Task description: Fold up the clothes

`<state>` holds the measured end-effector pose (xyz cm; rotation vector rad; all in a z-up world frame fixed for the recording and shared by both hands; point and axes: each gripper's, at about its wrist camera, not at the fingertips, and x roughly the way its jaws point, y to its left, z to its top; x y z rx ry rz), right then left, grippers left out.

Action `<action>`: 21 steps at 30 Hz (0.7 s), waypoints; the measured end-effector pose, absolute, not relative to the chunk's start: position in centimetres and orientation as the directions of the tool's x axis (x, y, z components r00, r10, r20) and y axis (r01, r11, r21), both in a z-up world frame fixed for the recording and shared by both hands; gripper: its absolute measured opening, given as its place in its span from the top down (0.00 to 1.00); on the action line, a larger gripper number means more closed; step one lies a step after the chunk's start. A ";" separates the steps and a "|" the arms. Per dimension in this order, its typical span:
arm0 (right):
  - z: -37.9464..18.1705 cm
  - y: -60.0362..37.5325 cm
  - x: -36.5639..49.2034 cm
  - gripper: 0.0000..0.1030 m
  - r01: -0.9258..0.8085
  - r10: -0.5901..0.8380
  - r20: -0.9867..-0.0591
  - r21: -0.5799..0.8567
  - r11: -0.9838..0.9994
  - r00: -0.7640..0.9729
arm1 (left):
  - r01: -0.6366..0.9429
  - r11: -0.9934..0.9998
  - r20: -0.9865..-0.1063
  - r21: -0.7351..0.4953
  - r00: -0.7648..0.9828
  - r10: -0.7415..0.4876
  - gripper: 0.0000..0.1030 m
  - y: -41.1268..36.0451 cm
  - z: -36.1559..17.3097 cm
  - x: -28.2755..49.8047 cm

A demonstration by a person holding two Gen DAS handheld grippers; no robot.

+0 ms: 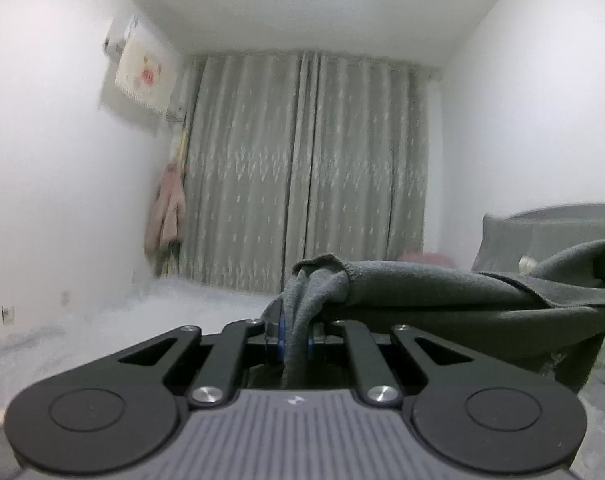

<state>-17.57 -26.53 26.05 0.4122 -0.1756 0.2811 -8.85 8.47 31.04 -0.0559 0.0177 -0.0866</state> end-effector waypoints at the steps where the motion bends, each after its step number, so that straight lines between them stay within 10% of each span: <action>1: 26.6 -26.5 -18.0 0.91 -0.301 0.227 0.236 0.359 0.883 0.945 | 0.090 0.994 -0.004 -0.054 0.996 -0.090 0.92 8.3 31.6 -9.1; 9: 27.4 -26.2 -17.1 0.91 -0.213 0.178 0.134 0.332 0.919 0.975 | 0.129 0.991 -0.126 -0.031 0.983 -0.132 0.91 6.6 31.6 -6.6; 21: 7.7 -29.1 -5.7 0.90 0.070 0.152 -0.448 0.441 0.895 0.881 | 0.200 0.980 -0.579 -0.016 0.797 -0.172 0.91 2.4 13.4 3.2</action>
